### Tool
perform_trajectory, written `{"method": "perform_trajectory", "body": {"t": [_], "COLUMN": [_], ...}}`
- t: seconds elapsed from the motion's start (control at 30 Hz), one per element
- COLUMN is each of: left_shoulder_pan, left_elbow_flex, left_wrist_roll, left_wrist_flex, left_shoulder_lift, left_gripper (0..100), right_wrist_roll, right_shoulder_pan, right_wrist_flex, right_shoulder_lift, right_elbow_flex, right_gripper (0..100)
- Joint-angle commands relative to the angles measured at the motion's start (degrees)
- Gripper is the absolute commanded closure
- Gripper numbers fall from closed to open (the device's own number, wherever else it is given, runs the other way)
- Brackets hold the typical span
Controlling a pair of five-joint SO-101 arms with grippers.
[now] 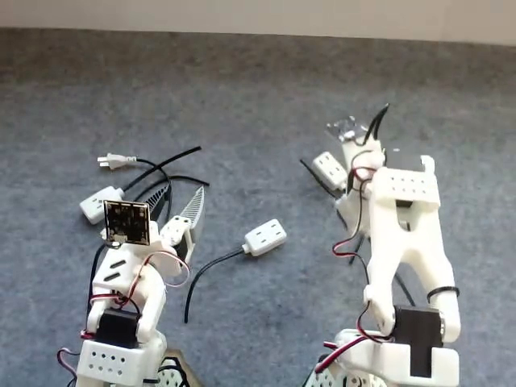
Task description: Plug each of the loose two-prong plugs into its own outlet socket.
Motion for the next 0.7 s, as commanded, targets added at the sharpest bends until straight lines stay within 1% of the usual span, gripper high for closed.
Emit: {"method": "perform_trajectory", "body": {"t": [0.0, 0.1, 0.2, 0.37, 0.5, 0.67], "left_shoulder_pan": [-0.66, -0.66, -0.66, -0.57, -0.57, -0.75], "left_elbow_flex": [0.92, 0.92, 0.92, 0.92, 0.92, 0.92], "left_wrist_roll": [-0.26, -0.26, -0.26, -0.26, -0.26, -0.26], "left_wrist_flex": [-1.05, -1.05, -1.14, -1.14, -1.14, -1.14], "left_shoulder_lift": [-0.31, -0.31, -0.31, -0.40, -0.40, -0.48], "left_gripper": [79, 79, 79, 79, 79, 79], "right_wrist_roll": [0.26, 0.26, 0.44, 6.68, 8.88, 10.90], "right_shoulder_pan": [-3.47, -7.16, -11.12, -16.66, -20.79, -23.69], "right_wrist_flex": [5.58, 9.10, 10.68, 11.12, 8.84, -2.33], "right_shoulder_lift": [-5.32, -9.45, -14.20, -24.13, -33.45, -43.82], "right_elbow_flex": [-8.48, -12.88, -13.85, -11.03, -2.86, 16.48], "right_gripper": [89.3, 89.3, 89.3, 89.3, 89.3, 89.3]}}
